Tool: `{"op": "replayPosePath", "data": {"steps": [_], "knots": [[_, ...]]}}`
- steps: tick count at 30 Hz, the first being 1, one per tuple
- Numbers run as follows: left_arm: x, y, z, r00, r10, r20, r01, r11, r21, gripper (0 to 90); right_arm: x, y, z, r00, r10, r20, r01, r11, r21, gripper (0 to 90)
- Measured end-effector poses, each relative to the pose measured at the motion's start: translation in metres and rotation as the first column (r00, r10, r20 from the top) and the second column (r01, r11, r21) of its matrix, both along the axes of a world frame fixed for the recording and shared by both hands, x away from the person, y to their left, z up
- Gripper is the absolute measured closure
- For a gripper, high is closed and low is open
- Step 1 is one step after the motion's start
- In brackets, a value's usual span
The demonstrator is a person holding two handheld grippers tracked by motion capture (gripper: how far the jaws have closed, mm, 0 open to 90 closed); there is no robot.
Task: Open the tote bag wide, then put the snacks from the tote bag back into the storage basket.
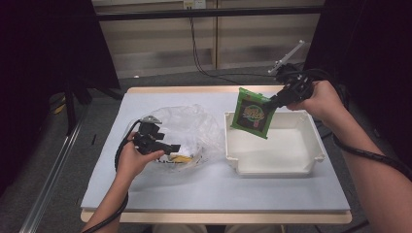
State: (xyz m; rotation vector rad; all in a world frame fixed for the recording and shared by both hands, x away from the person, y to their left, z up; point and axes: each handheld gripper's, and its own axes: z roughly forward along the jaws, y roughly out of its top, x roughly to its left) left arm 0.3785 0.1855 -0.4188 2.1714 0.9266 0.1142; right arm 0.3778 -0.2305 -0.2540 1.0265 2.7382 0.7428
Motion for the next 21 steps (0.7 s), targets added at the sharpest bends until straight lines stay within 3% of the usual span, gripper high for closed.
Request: {"op": "replayPosePath", "data": {"steps": [3, 11, 21], "knots": [[0.0, 0.001, 0.0, 1.0, -0.003, 0.005, 0.003, 0.9998, 0.019, 11.6, 0.002, -0.006, -0.005, 0.9999, -0.011, -0.004, 0.011, 1.0, 0.002, 75.8], [0.0, 0.0, -0.001, 1.0, -0.001, -0.002, 0.001, 1.0, 0.009, 11.5, 0.015, -0.018, -0.024, 0.9995, -0.026, -0.017, 0.026, 0.999, -0.027, 75.8], [0.001, 0.001, -0.002, 1.0, 0.003, -0.002, -0.003, 0.9999, 0.015, 11.5, 0.04, -0.022, -0.054, 0.9996, 0.01, -0.026, -0.011, 0.998, -0.059, 75.7]]}}
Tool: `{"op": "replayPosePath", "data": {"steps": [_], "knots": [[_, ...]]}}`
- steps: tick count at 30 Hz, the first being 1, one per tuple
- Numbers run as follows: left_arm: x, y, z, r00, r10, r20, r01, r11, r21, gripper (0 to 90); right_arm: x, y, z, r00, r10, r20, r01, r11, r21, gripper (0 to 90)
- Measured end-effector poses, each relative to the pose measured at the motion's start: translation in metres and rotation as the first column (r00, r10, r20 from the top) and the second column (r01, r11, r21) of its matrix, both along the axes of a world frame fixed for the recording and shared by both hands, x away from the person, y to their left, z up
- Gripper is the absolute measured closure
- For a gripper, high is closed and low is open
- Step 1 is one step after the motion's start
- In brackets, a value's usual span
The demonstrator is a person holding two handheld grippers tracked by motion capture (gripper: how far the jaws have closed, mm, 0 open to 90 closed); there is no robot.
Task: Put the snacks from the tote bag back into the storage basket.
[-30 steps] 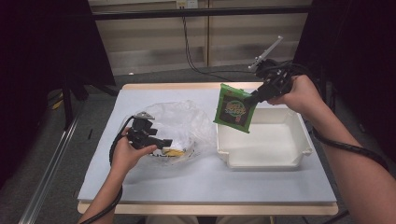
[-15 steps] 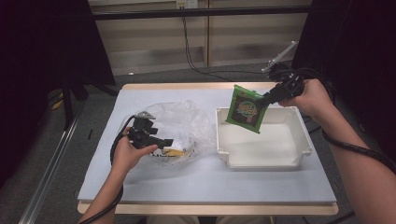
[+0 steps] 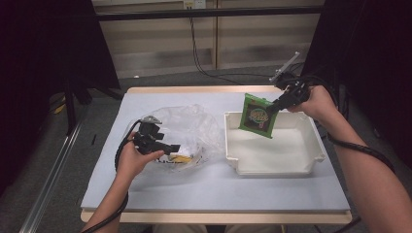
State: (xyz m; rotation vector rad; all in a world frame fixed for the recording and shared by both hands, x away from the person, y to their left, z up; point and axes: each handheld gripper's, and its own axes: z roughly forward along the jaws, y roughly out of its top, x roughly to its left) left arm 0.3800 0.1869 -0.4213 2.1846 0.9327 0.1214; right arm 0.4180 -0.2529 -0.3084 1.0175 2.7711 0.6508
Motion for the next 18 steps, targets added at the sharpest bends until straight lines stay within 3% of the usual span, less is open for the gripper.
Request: {"op": "replayPosePath", "data": {"steps": [4, 7, 18], "knots": [[0.001, 0.0, -0.001, 1.0, -0.004, 0.0, 0.004, 0.9999, 0.014, 11.5, 0.01, 0.001, -0.012, 0.9999, 0.012, -0.009, -0.012, 1.0, -0.006, 75.7], [0.002, -0.001, -0.002, 1.0, -0.002, -0.007, 0.002, 1.0, 0.0, 11.5, 0.014, 0.003, -0.018, 0.9996, 0.02, -0.019, -0.02, 1.0, -0.015, 75.6], [0.002, -0.004, -0.006, 0.9999, -0.009, -0.014, 0.009, 0.9998, 0.015, 11.7, 0.031, 0.02, -0.031, 0.9966, 0.079, -0.024, -0.08, 0.996, -0.039, 75.2]]}}
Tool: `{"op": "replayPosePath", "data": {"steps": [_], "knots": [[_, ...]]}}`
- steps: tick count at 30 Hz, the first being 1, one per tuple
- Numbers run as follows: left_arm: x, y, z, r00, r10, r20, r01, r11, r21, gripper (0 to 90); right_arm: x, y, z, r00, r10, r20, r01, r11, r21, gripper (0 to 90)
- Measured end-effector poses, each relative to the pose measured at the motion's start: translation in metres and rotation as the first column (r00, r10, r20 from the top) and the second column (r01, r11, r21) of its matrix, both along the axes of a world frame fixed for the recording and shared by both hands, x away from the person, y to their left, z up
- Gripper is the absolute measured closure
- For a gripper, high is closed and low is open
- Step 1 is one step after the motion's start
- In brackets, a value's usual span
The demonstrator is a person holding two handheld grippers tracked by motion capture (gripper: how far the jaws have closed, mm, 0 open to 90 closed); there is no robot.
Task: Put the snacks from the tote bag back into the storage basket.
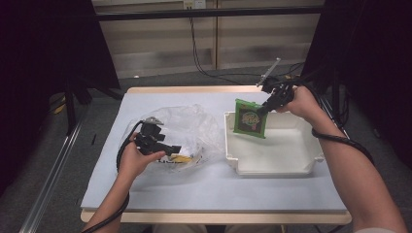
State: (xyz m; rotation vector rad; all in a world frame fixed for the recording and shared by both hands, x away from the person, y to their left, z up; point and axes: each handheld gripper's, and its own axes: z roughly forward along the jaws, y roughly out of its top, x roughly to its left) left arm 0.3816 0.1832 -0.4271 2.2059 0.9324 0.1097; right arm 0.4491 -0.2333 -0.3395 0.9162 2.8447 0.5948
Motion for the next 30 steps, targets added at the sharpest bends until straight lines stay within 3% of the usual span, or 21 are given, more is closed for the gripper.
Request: {"op": "replayPosePath", "data": {"steps": [10, 20, 24, 30], "knots": [[0.001, 0.002, 0.0, 1.0, -0.001, -0.001, 0.001, 1.0, 0.003, 11.8, 0.009, 0.005, -0.011, 0.9977, 0.067, 0.005, -0.067, 0.997, -0.041, 74.9], [0.001, 0.004, 0.002, 0.9999, 0.009, 0.007, -0.009, 1.0, 0.003, 11.8, 0.019, 0.011, -0.016, 0.9946, 0.102, 0.018, -0.102, 0.994, -0.026, 74.7], [0.001, 0.005, 0.003, 0.9999, 0.01, 0.006, -0.01, 0.9999, -0.004, 11.8, 0.022, 0.012, -0.017, 0.9928, 0.113, 0.041, -0.112, 0.993, -0.031, 73.3], [0.0, 0.004, 0.003, 0.9999, 0.008, 0.008, -0.008, 1.0, 0.004, 11.8, 0.024, 0.012, -0.02, 0.991, 0.106, 0.082, -0.101, 0.993, -0.059, 64.5]]}}
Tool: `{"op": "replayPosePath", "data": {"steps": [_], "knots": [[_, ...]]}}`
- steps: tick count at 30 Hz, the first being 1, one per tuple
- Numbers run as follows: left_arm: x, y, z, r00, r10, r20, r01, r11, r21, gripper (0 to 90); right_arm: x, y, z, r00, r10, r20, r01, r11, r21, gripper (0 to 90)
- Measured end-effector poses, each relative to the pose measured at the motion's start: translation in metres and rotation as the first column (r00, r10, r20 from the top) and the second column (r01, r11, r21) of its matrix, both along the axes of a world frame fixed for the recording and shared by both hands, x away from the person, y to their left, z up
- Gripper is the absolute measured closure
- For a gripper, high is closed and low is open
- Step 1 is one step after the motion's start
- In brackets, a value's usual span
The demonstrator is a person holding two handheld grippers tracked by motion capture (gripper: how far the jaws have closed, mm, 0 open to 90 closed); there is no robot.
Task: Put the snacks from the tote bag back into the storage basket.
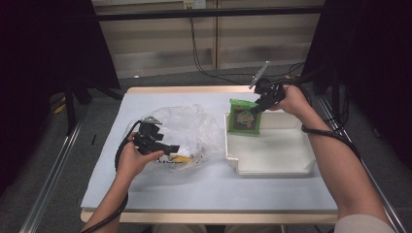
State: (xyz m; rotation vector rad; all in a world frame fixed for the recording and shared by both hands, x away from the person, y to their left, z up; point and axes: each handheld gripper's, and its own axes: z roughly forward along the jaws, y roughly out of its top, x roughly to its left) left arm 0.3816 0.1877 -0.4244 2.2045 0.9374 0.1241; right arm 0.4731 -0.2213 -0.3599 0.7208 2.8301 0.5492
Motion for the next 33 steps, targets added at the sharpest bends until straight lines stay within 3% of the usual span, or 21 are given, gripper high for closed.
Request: {"op": "replayPosePath", "data": {"steps": [3, 5, 11, 13, 19, 24, 33], "knots": [[-0.001, 0.0, 0.0, 1.0, 0.002, 0.001, -0.002, 1.0, 0.008, 11.8, 0.002, -0.001, -0.002, 0.9992, -0.036, 0.02, 0.036, 0.999, -0.026, 46.4], [-0.001, -0.001, 0.0, 1.0, 0.005, 0.002, -0.005, 1.0, 0.003, 11.8, 0.003, -0.001, -0.002, 0.997, -0.075, 0.016, 0.076, 0.997, -0.02, 42.4], [0.0, -0.001, 0.001, 1.0, -0.001, 0.003, 0.001, 1.0, 0.004, 11.8, 0.0, -0.005, 0.002, 0.992, -0.119, 0.043, 0.119, 0.993, -0.009, 26.0], [0.0, 0.0, 0.001, 1.0, -0.003, 0.003, 0.003, 1.0, 0.002, 11.8, -0.002, -0.01, 0.005, 0.9901, -0.137, 0.032, 0.136, 0.99, 0.027, 23.2], [-0.001, -0.001, 0.003, 0.9999, 0.008, 0.008, -0.008, 0.9999, -0.015, 11.8, -0.013, -0.023, 0.006, 0.9828, -0.184, 0.02, 0.182, 0.982, 0.05, 17.6], [-0.003, 0.0, 0.004, 1.0, 0.0, 0.009, 0.0, 1.0, 0.0, 11.7, -0.026, -0.034, 0.012, 0.9757, -0.218, 0.02, 0.215, 0.971, 0.099, 14.4], [-0.007, 0.0, 0.002, 1.0, -0.003, 0.004, 0.003, 1.0, -0.005, 11.5, -0.053, -0.038, 0.014, 0.9736, -0.228, 0.001, 0.226, 0.964, 0.143, 13.5]]}}
